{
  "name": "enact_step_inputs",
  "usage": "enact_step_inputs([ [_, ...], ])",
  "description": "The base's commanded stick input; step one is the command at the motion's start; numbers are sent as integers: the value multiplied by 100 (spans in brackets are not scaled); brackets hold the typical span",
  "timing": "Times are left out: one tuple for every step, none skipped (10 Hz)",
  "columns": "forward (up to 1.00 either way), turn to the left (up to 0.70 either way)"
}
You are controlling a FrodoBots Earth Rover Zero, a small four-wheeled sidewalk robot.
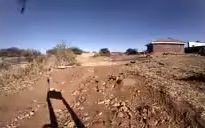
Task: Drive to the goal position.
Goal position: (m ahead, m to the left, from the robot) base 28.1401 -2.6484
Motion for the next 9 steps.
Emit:
enact_step_inputs([
  [50,0],
  [50,0],
  [50,0],
  [50,0],
  [50,0],
  [50,0],
  [50,0],
  [50,0],
  [50,0],
])
